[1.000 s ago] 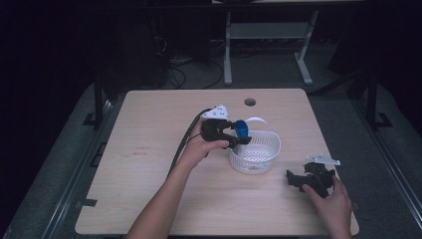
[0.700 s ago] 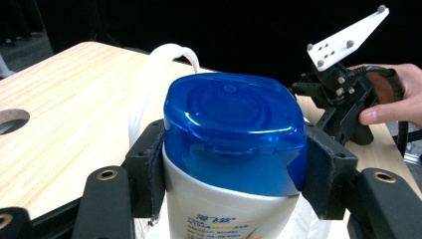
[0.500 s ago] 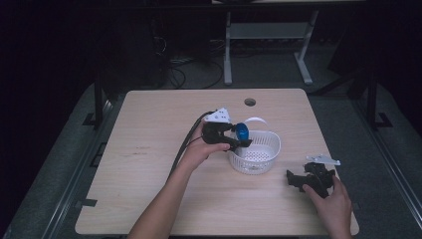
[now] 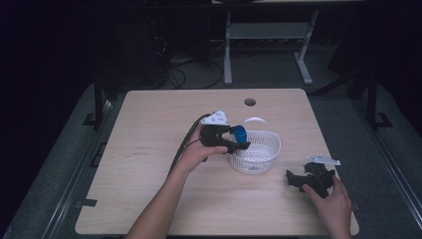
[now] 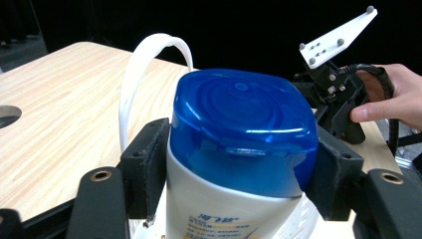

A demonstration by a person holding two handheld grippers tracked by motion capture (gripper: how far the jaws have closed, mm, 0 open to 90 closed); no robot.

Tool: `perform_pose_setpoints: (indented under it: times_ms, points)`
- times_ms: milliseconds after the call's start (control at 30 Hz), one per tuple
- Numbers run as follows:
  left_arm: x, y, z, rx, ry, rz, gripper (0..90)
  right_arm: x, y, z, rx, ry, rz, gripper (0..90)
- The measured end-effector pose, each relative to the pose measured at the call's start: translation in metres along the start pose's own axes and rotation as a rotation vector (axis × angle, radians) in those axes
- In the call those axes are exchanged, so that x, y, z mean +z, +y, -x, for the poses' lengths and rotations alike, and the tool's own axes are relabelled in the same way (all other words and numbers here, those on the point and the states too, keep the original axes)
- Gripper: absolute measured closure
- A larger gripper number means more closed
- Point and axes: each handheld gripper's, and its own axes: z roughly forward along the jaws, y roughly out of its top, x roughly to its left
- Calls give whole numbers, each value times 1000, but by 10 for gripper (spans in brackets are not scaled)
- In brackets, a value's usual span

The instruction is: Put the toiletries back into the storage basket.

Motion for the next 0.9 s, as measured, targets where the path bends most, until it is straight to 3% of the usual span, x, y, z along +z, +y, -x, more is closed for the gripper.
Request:
perform_pose_setpoints:
  times_ms: [567, 900]
  points:
    - [-19, -1, 2, 2, 11, 31, 306, 0, 0, 0, 0, 0, 0, 5]
    - [-45, 2, 4, 11, 32, 47, 306, 0, 0, 0, 0, 0, -1, 5]
